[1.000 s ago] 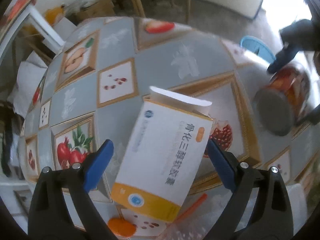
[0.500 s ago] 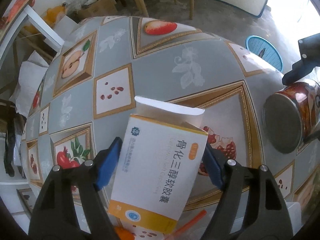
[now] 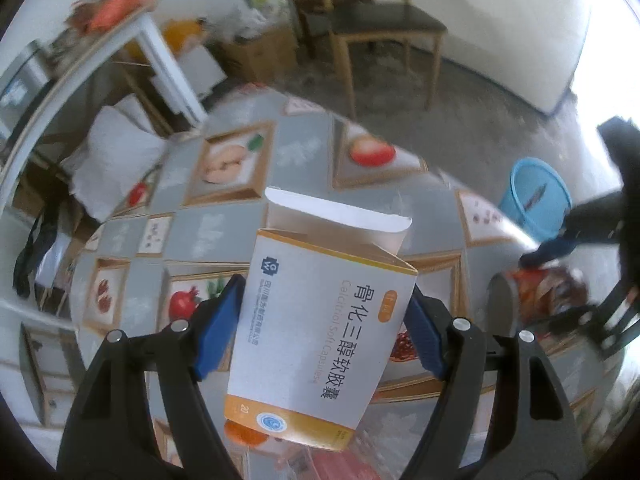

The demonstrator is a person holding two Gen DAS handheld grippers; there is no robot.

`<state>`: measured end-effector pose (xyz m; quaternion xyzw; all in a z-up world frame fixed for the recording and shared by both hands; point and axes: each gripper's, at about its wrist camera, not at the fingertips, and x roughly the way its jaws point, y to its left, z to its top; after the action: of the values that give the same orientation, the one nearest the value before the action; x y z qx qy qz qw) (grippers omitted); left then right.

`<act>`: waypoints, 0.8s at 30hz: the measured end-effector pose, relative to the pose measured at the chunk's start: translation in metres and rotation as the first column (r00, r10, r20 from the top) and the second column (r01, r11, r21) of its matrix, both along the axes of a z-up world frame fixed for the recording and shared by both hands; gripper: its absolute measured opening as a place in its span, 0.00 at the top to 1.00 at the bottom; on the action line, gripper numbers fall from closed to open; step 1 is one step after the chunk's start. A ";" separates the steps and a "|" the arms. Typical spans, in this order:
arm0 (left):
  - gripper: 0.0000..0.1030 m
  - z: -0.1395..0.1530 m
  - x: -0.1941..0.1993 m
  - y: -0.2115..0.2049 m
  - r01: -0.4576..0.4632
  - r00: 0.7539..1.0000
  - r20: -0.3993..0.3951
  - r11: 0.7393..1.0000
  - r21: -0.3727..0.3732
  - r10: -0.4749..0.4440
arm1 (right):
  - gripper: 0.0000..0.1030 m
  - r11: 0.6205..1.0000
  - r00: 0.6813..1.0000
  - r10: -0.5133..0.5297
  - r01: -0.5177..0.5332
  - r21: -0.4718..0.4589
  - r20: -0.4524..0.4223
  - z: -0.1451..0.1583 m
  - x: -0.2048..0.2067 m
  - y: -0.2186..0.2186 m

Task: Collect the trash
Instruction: 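Carry box and red can to the blue wastebasket and release both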

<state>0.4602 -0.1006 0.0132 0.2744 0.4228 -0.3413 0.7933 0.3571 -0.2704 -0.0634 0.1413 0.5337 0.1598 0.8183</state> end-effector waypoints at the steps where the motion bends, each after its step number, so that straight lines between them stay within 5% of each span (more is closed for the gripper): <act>1: 0.30 0.007 -0.001 0.003 -0.027 1.000 0.000 0.999 -0.021 0.027 | 0.41 1.000 1.000 0.014 -0.015 -0.017 -0.010 0.001 0.001 0.003; 5: 0.30 0.040 -0.008 0.025 -0.147 0.989 -0.004 0.981 -0.125 0.148 | 0.41 0.989 0.995 0.087 -0.092 -0.112 -0.043 0.005 0.005 0.020; 9: 0.30 0.075 -0.030 0.056 -0.244 0.969 -0.041 0.928 -0.280 0.243 | 0.39 0.975 0.990 0.129 -0.137 -0.175 -0.057 0.004 0.004 0.035; 13: 0.30 0.089 -0.061 0.081 -0.341 0.940 -0.109 0.871 -0.353 0.324 | 0.37 0.967 0.988 0.141 -0.151 -0.207 -0.067 0.000 0.000 0.045; 21: 0.30 0.091 -0.152 0.113 -0.348 0.937 -0.146 0.795 -0.497 0.319 | 0.36 0.962 0.988 0.139 -0.150 -0.230 -0.063 -0.004 -0.004 0.056; 24: 0.30 0.087 -0.175 0.121 -0.354 0.933 -0.146 0.772 -0.528 0.328 | 0.36 0.977 0.992 0.111 -0.121 -0.175 -0.064 -0.004 -0.006 0.049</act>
<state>0.2850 0.0201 0.1001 -0.0523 0.3681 -0.3041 0.8771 0.3508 -0.2215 -0.0676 0.0402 0.5750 0.1551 0.8023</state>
